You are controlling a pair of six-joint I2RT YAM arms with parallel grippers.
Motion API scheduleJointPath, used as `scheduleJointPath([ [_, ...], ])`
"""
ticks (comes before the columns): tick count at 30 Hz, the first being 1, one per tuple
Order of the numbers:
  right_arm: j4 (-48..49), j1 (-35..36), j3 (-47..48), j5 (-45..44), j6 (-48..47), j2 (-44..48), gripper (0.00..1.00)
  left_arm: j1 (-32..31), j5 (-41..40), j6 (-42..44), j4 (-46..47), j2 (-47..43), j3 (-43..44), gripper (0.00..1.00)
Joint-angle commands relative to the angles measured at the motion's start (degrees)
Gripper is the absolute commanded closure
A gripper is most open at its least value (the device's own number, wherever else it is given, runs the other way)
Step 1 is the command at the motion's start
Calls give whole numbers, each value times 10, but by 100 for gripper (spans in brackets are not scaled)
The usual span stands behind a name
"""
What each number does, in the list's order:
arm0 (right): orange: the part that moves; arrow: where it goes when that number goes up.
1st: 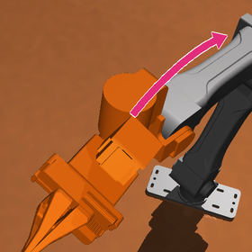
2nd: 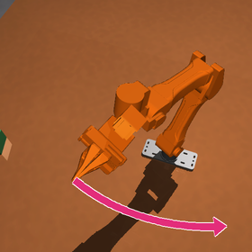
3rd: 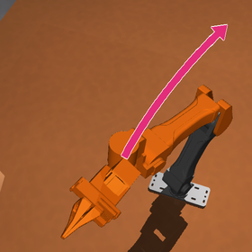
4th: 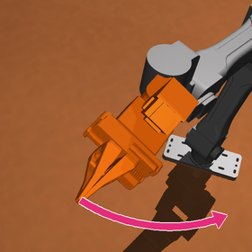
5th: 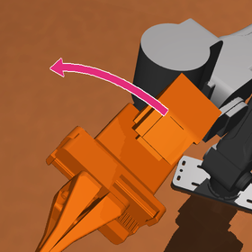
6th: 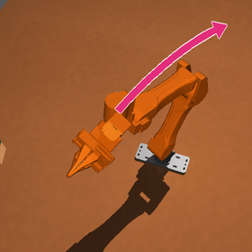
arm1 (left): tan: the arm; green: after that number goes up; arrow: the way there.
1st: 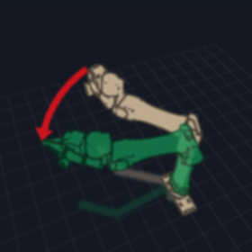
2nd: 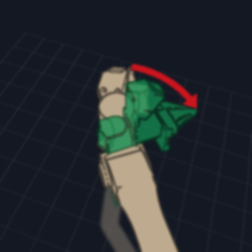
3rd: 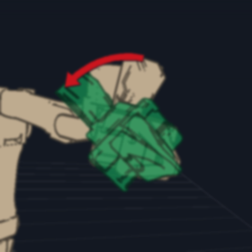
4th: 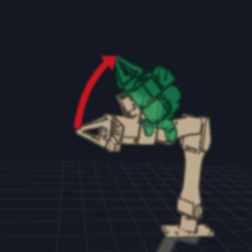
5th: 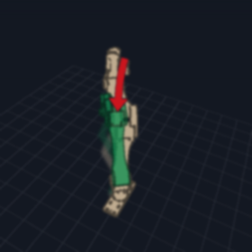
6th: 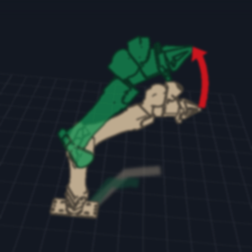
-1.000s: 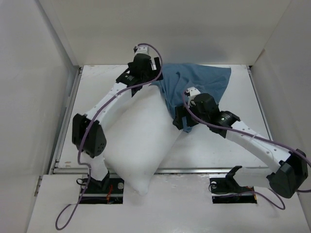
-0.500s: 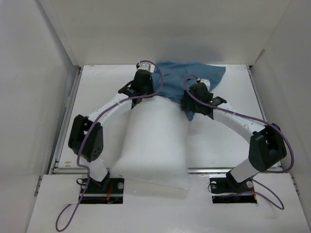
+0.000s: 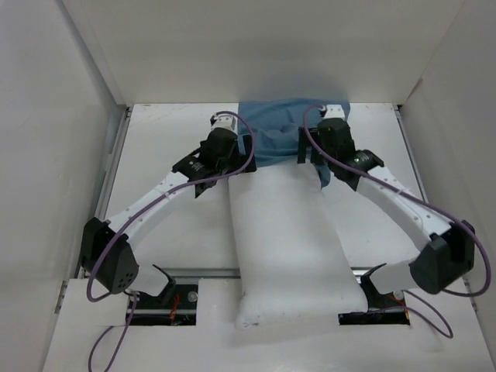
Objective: Put the pillow into the pillowcase
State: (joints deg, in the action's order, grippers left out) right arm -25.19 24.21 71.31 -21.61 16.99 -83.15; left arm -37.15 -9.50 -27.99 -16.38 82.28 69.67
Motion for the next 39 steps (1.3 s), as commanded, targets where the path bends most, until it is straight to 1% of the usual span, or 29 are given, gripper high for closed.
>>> scheduleJointPath([
  [1,-16,86,15,51,-68,73,0,3,-52,-12,-19,-49,-12,0],
  [3,-51,118,15,76,-81,92,0,3,-65,-19,-25,-55,-32,0],
  [4,-57,157,15,100,-81,92,0,10,-72,-19,-25,-55,-37,0],
  [8,-65,237,34,135,-66,76,0,36,-67,-24,-25,-67,-63,0],
  [11,-65,265,58,121,-38,16,0,41,-51,-12,7,-72,-98,0],
  [12,-65,265,67,115,-29,-24,0,46,-45,-7,25,-72,-103,0],
  [13,-82,265,80,109,-6,-45,0,46,-32,-7,34,-67,-110,0],
  [15,-96,265,107,70,13,-88,0,46,-26,9,52,-53,-117,0],
  [16,-118,265,114,51,37,-126,0,46,-5,16,76,-46,-117,0],
  [18,-136,265,120,-7,58,-154,0,46,12,31,98,-28,-117,1],
  [20,-136,265,113,-22,63,-166,15,46,42,37,123,4,-111,6],
  [21,-126,265,107,-29,71,-166,31,46,50,43,123,16,-106,11],
  [22,-120,265,95,-29,71,-161,74,46,50,49,129,40,-99,23],
  [23,-103,265,87,-29,77,-149,96,46,50,49,130,52,-85,29],
  [24,-95,265,79,-35,86,-138,100,46,50,49,130,61,-80,35],
  [25,-86,260,63,-35,86,-127,100,51,50,49,130,70,-74,40],
  [26,-77,260,54,-35,86,-100,100,52,50,49,136,88,-69,53],
  [27,-58,260,45,-35,81,-87,100,52,57,49,136,96,-51,63],
  [28,-51,254,29,-35,81,-65,100,52,57,49,124,110,-28,80],
  [29,-51,254,23,-35,81,-65,100,52,57,49,124,110,-28,80],
  [30,-51,248,23,-41,81,-51,100,52,51,44,124,110,-20,92],
  [31,-51,248,14,-41,81,-51,100,52,51,43,124,110,-14,96],
  [33,-51,243,6,-61,81,-43,100,52,51,43,118,84,-14,100],
  [35,-51,237,1,-89,87,-37,100,52,26,43,112,63,-14,100],
  [39,-36,202,-5,-136,110,-32,100,41,13,58,91,8,-38,100],
])
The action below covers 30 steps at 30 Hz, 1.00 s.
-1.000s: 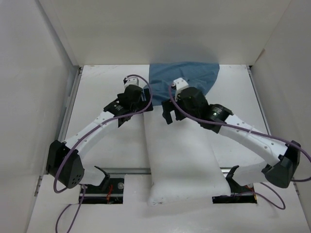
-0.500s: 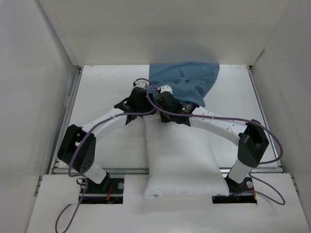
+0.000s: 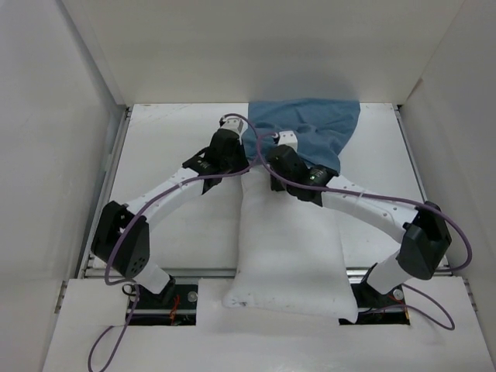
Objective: Put the pillow into the pillowcase
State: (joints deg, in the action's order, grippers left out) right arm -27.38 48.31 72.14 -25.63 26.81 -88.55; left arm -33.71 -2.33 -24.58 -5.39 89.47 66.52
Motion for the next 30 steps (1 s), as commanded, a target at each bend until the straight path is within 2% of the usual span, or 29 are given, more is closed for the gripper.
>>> scheduleJointPath([
  [1,-5,-47,-13,-103,12,22,100,1,-58,24,-30,-84,-7,100],
  [2,0,-55,-13,-108,18,22,100,-5,-65,24,-36,-93,-12,95],
  [4,13,-68,-8,-123,18,29,100,-5,-78,24,-43,-117,-17,78],
  [6,22,-68,-8,-123,11,35,100,-5,-97,24,-43,-128,-30,66],
  [8,22,-68,-14,-123,11,41,100,-5,-110,24,-43,-134,-38,58],
  [10,34,-74,-22,-118,-5,46,100,-5,-116,24,-37,-126,-38,42],
  [11,34,-74,-32,-111,-11,53,100,-10,-116,24,-28,-114,-38,38],
  [13,41,-74,-43,-104,-20,68,100,-10,-90,52,-9,-99,-38,24],
  [18,59,-74,-77,-64,-40,104,100,-10,-64,114,41,5,-18,9],
  [20,65,-80,-82,-50,-45,117,100,-10,-43,133,46,40,17,11],
  [21,65,-80,-82,-50,-45,117,100,-10,-37,139,36,60,34,16],
  [24,65,-94,-82,-44,-50,117,100,-10,15,133,-25,121,93,51],
  [25,65,-94,-75,-44,-56,117,100,-10,33,128,-25,121,93,66],
  [26,72,-102,-75,-34,-67,105,100,-15,49,122,-19,115,64,69],
  [28,90,-110,-61,2,-75,88,100,-21,82,108,-7,92,32,69],
  [30,118,-110,-55,22,-86,57,100,-27,99,65,-7,44,-1,73],
])
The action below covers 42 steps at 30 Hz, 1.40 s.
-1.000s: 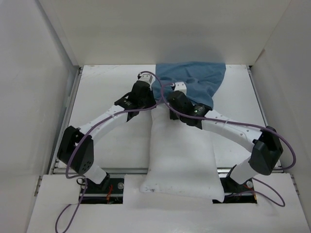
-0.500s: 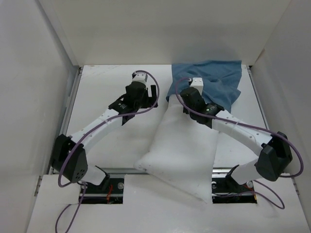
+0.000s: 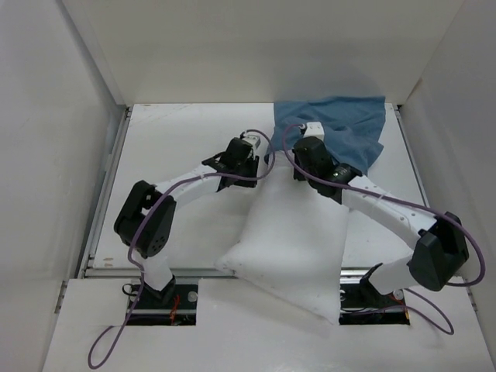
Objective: Put the pillow into the pillowcase
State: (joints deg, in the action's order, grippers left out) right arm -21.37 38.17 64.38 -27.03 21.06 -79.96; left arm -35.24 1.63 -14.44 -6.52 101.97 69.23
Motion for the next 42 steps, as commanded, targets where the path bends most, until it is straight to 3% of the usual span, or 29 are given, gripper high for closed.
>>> scheduleJointPath([
  [1,67,-8,31,55,-35,-42,100,-20,59,-48,10,-102,-45,73],
  [6,98,25,127,101,-87,-154,100,-78,38,-96,34,-225,-117,71],
  [12,151,81,259,188,-153,-245,100,-124,22,-160,53,-268,-177,71],
  [15,173,81,267,220,-153,-252,100,-147,22,-166,68,-263,-184,72],
  [20,170,81,216,140,-153,-216,100,-159,37,-137,83,-218,-144,72],
  [24,128,81,189,73,-148,-200,100,-159,7,-118,29,-204,-88,74],
  [26,109,81,176,67,-148,-194,88,-159,-12,-112,8,-215,-88,67],
  [27,99,81,176,60,-148,-187,64,-159,-25,-112,-17,-239,-88,63],
  [28,83,81,171,60,-148,-169,25,-159,-57,-112,-43,-271,-88,49],
  [29,76,81,171,60,-148,-169,24,-159,-78,-118,-44,-272,-95,41],
  [30,76,81,162,55,-156,-158,0,-159,-100,-125,-60,-307,-96,37],
  [32,63,81,157,55,-171,-121,0,-159,-172,-142,-107,-345,-110,21],
  [37,45,81,144,129,-197,-73,0,-121,-260,-225,-184,-454,-127,0],
  [42,3,81,164,184,-253,-119,0,-57,-289,-263,-205,-486,-152,0],
])
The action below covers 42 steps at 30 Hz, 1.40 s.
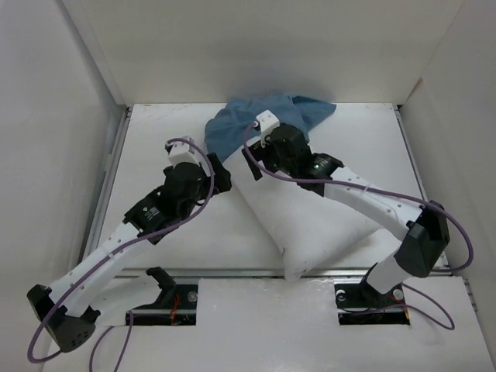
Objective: Put the pillow into the pillowcase
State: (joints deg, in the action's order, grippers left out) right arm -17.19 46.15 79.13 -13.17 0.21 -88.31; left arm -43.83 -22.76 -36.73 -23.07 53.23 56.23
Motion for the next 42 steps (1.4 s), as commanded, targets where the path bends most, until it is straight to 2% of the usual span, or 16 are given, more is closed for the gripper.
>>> scheduleJointPath([
  [1,-39,1,16,46,-51,-48,0,43,-37,-41,-30,1,-31,0],
  [6,-64,1,71,19,-76,-190,0,153,80,29,106,67,-86,0],
  [8,-72,-5,92,2,-71,-233,0,171,103,50,122,99,-86,0],
  [12,-79,-53,132,63,-17,-281,60,171,112,110,172,150,-82,0],
  [13,-79,-62,132,83,-17,-272,89,176,118,118,191,166,-82,0],
  [14,-65,-70,123,96,-17,-262,99,176,125,129,203,176,-82,0],
  [16,-49,-82,98,119,-17,-232,100,176,131,167,240,216,-89,0],
  [20,-29,-82,78,148,-29,-209,100,204,125,172,243,315,-49,0],
  [23,-29,-87,73,159,-29,-202,100,211,138,180,243,381,-7,7],
  [27,-29,-87,73,165,-40,-197,100,221,133,180,244,431,42,8],
  [28,-35,-87,73,165,-40,-197,100,221,133,196,244,439,56,13],
  [31,-35,-92,73,177,-40,-197,100,233,90,202,252,465,84,14],
  [35,-40,-92,73,182,-40,-197,100,256,106,233,274,495,111,20],
  [39,-40,-98,73,182,-40,-192,100,263,130,263,281,535,157,50],
  [41,-35,-98,73,182,-40,-192,100,263,151,268,288,543,163,74],
  [42,-27,-98,73,182,-40,-187,100,263,185,275,297,543,169,80],
])
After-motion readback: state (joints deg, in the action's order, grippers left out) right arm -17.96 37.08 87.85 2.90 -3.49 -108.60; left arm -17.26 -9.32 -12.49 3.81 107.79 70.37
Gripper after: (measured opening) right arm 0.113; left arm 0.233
